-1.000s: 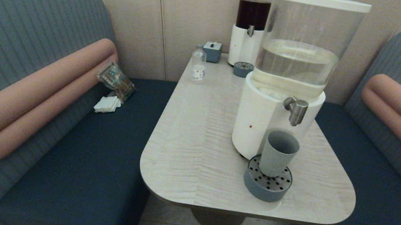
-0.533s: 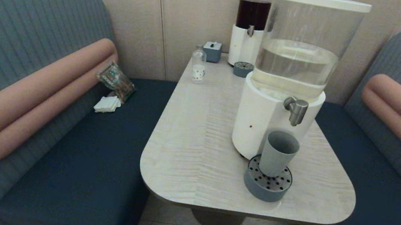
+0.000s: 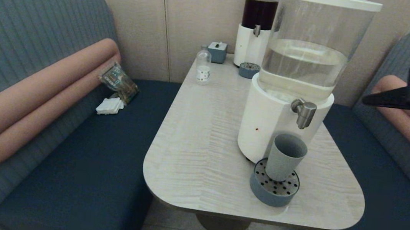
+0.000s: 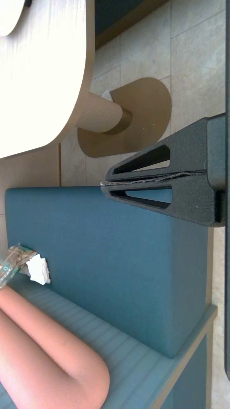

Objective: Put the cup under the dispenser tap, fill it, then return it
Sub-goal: Turn on the faucet

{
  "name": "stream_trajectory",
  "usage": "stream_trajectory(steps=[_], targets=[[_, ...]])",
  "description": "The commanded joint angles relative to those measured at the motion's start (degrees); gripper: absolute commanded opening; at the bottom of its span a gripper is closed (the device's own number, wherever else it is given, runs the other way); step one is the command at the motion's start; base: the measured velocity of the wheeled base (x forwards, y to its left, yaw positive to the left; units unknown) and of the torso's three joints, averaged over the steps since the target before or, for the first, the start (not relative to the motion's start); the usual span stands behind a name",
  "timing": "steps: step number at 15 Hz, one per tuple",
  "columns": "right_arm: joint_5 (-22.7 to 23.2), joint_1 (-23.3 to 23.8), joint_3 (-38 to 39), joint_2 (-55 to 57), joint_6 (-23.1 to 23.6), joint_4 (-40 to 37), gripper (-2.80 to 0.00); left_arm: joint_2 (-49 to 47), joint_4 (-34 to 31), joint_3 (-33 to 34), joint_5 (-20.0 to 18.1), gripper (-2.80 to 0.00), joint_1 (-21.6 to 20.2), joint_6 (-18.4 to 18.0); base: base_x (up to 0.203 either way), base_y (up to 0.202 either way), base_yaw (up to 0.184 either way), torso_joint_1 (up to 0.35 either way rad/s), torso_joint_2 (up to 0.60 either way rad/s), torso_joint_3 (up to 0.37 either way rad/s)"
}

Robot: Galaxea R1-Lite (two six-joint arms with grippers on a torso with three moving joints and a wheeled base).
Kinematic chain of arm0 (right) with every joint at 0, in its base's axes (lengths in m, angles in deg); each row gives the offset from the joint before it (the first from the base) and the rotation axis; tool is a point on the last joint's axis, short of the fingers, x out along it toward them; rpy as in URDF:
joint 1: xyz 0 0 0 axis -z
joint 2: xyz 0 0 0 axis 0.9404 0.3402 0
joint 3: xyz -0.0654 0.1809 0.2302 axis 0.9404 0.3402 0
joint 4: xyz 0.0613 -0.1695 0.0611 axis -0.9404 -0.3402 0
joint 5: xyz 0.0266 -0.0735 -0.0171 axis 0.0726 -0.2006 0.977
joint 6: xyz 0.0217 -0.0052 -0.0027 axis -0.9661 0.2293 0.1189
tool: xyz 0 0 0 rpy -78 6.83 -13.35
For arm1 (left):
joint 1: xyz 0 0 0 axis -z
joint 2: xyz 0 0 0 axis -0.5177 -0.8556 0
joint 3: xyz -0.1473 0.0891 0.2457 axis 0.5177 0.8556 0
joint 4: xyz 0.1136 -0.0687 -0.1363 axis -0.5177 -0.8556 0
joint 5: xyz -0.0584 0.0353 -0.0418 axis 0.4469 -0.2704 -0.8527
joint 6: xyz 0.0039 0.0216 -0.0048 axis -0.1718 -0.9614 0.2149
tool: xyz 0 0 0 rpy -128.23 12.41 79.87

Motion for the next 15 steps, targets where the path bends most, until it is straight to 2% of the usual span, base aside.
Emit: stream_trajectory(steps=[1,7,15], targets=[[0.0,-2.2,-4.6,9.5,2.8,-0.6,-2.80,-0.2,0.0,0.0,0.0,-2.80,0.0,0.0,0.000,0.000,0.000,0.000,0.00,0.000],[-2.6,-4.5,-13.4,16.8,4.2,-0.6,-2.80,-0.2,0.0,0.0,0.1,-2.80,0.0,0.0,0.000,0.000,0.000,0.000,0.00,0.000],[-4.0,-7.9,-17.4,21.0,5.8,-0.5,-2.80,-0.2,0.0,0.0,0.1,-2.80,0.0,0.0,0.000,0.000,0.000,0.000,0.00,0.000]])
